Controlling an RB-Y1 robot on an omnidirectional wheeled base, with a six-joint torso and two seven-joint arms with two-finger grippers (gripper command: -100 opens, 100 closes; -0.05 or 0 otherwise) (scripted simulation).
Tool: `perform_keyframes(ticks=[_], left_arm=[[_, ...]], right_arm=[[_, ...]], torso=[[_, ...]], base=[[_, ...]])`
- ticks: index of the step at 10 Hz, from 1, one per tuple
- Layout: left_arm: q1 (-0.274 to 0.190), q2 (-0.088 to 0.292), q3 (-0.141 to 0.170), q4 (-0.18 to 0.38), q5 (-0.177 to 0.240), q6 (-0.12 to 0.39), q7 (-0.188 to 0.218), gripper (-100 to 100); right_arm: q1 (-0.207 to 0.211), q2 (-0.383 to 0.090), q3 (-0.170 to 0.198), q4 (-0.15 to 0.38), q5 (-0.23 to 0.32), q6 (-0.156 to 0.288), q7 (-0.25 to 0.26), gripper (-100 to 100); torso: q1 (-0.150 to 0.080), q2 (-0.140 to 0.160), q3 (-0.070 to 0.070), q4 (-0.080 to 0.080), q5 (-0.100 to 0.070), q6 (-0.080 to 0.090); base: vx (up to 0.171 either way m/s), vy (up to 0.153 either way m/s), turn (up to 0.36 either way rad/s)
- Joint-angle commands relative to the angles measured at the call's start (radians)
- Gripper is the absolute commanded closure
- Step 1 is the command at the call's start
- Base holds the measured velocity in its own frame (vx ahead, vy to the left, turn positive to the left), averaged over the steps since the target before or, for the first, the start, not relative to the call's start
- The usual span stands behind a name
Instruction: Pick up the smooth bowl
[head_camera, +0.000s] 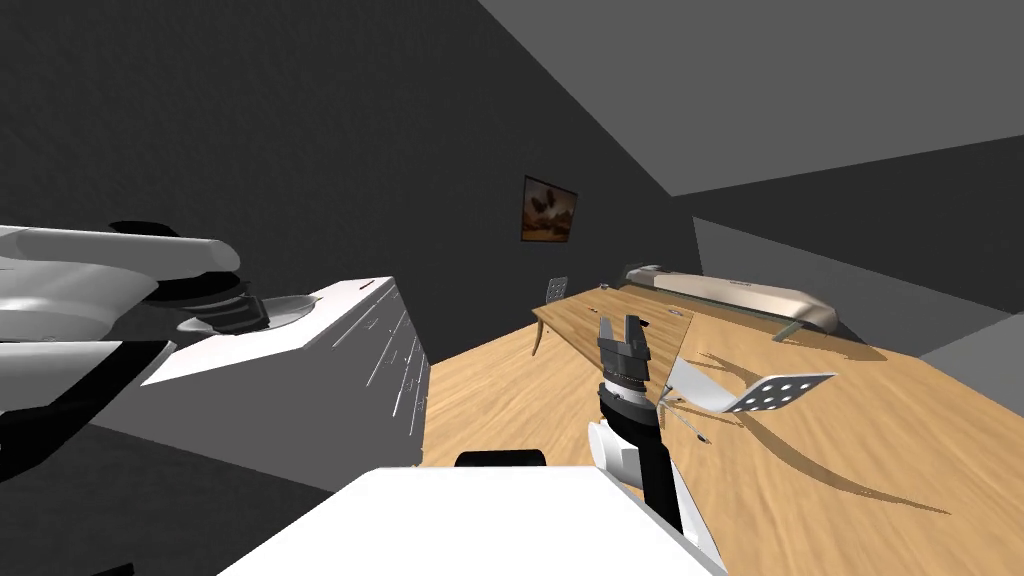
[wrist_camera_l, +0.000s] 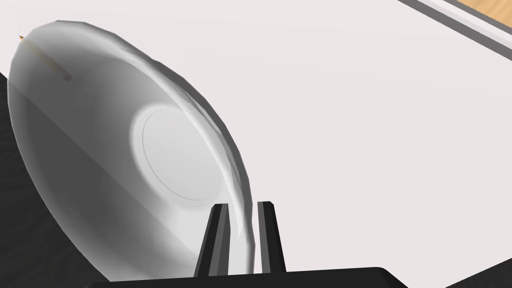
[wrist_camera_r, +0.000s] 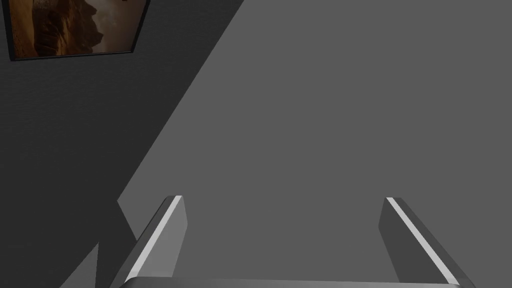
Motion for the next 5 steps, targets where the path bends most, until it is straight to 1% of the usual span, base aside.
perform_keyframes(ticks=[1, 2, 3, 4, 5], left_arm=[[-0.050, -0.050, 0.027, 0.018, -0.050, 0.008, -0.030, 100], [-0.081, -0.061, 0.027, 0.025, -0.085, 0.008, -0.030, 100], [-0.081, -0.061, 0.027, 0.018, -0.085, 0.008, -0.030, 100], [-0.141, -0.108, 0.047, 0.043, -0.135, 0.012, -0.062, 100], [-0.143, -0.113, 0.047, 0.043, -0.151, 0.012, -0.062, 100]], right_arm=[[0.000, 0.000, 0.000, 0.000, 0.000, 0.000, 0.000, 0], [0.000, 0.000, 0.000, 0.000, 0.000, 0.000, 0.000, 0], [0.000, 0.000, 0.000, 0.000, 0.000, 0.000, 0.000, 0], [0.000, 0.000, 0.000, 0.000, 0.000, 0.000, 0.000, 0], [0.000, 0.000, 0.000, 0.000, 0.000, 0.000, 0.000, 0]], torso=[[0.000, 0.000, 0.000, 0.000, 0.000, 0.000], [0.000, -0.002, -0.001, -0.001, 0.001, -0.001], [-0.001, -0.001, -0.001, -0.001, 0.000, 0.001], [-0.001, 0.000, 0.000, 0.000, 0.000, 0.002], [0.001, 0.000, 0.000, 0.000, 0.001, -0.002]], base=[[0.083, -0.022, 0.341], [0.067, -0.033, 0.176], [0.020, -0.011, -0.016], [0.041, -0.001, 0.288], [0.051, -0.020, 0.202]])
